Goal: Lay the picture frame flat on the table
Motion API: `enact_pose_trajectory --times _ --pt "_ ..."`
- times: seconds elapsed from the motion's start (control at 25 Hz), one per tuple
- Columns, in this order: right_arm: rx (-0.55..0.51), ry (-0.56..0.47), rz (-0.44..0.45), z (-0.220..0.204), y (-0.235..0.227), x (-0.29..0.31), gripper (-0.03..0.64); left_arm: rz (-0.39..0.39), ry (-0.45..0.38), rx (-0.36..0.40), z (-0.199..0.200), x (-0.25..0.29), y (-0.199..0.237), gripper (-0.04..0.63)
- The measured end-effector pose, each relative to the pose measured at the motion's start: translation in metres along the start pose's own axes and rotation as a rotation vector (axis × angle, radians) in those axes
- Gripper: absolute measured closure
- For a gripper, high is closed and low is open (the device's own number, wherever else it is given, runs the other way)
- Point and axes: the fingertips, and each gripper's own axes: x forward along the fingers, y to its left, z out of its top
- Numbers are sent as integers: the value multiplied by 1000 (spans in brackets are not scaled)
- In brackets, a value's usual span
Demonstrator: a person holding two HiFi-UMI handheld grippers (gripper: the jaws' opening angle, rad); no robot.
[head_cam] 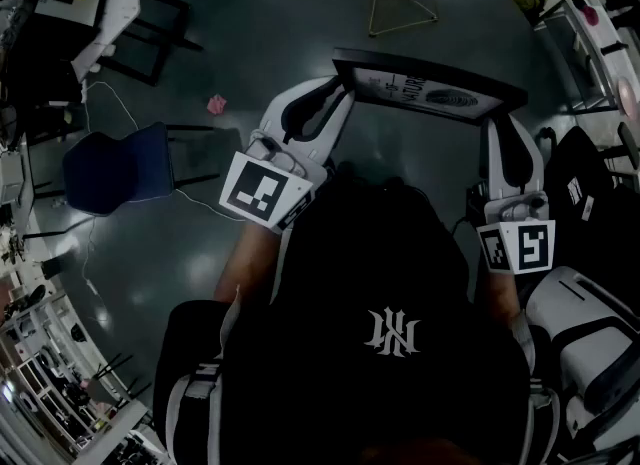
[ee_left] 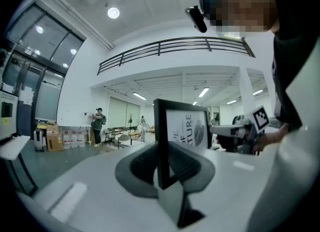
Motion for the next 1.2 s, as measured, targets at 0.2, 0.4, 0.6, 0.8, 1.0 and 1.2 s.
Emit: enact_pose_trajectory --times 0.2,0.4,0.6,0.8,1.0,1.2 --pt "4 -5 9 1 -8 -8 558 8 82 -3 -14 2 -10 543" --pt "11 -10 2 1 -17 -15 560 5 84 1 -13 7 -20 543" --pt "31 -10 -2 0 -28 -24 560 -1 99 5 -13 13 -33 543" --pt "48 -18 -8 0 -45 -40 560 -11 91 20 -11 27 -50 543" --pt "54 -23 -24 -1 -62 -62 563 -40 94 29 -10 42 -72 541" --pt "95 -37 -102 -1 -83 -88 566 -120 108 56 -6 64 -96 541"
